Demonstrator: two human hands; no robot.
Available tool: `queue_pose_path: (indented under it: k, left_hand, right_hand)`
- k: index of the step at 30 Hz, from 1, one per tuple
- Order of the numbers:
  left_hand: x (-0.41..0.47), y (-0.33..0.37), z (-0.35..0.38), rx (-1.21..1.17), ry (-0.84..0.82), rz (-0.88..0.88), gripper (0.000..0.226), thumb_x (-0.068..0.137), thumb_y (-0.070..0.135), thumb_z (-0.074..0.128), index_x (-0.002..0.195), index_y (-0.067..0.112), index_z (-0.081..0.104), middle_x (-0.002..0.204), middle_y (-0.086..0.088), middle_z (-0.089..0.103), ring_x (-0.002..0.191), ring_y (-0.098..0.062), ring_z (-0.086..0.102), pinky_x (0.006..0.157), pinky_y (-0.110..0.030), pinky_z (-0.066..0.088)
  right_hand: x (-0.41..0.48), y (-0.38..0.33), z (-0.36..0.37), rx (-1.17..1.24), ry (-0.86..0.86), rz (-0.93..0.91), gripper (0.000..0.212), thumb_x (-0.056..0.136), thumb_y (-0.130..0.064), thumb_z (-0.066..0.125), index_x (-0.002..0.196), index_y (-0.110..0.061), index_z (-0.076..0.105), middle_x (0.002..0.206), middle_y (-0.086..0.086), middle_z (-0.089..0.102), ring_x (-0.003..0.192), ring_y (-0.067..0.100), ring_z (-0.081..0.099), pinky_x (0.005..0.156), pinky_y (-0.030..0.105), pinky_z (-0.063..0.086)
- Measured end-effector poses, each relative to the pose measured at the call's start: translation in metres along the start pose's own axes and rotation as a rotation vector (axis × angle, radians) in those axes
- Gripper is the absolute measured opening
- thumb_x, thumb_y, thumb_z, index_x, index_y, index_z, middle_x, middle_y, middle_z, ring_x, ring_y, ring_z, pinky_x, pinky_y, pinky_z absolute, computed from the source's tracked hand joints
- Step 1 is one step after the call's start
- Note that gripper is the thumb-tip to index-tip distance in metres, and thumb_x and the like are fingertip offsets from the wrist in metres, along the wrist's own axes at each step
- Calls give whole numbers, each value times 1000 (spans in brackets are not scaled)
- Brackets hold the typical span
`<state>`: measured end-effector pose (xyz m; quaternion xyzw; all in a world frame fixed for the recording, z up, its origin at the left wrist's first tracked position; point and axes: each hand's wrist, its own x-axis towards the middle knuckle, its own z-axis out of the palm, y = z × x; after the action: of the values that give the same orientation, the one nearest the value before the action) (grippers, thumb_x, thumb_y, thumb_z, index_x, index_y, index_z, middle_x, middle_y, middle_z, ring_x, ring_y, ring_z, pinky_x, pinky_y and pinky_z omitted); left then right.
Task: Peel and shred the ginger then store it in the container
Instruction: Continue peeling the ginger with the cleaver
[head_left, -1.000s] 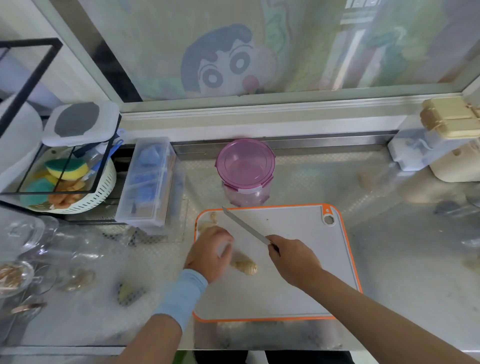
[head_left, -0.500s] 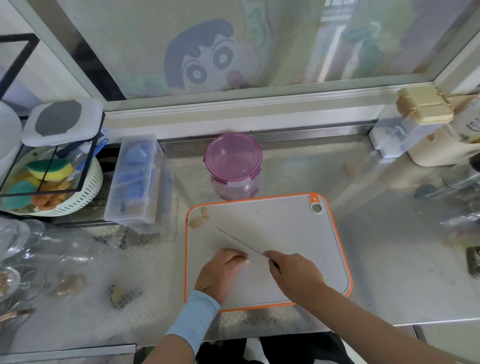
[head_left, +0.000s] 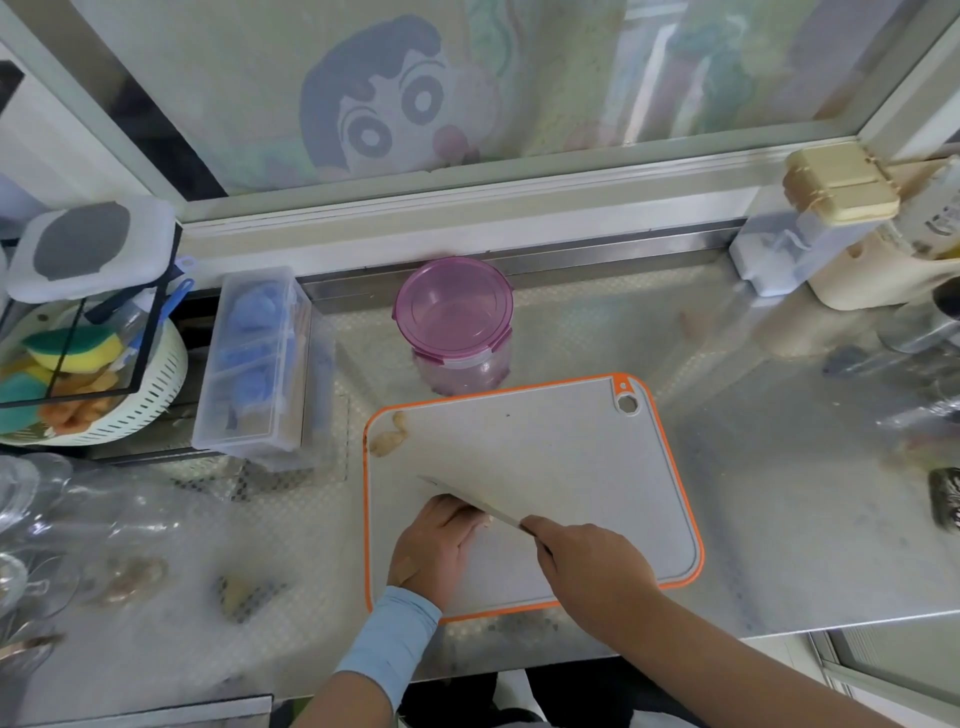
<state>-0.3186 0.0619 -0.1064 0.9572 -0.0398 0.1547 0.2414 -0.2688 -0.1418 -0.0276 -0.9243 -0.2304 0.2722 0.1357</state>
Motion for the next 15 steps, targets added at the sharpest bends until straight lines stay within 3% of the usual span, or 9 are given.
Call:
queue_pose_path:
  k: [15]
  left_hand:
    - [2,-1,-2,-20,-39,-25,25,90,27,51,89,18,75,96,3,69,95,-13,57,71,-22,55]
  right_hand:
    - [7,-5,-10,-30,-63,23,31,104,-25,30,128,-29,49,79,1,64,70,24,62,65,40,58]
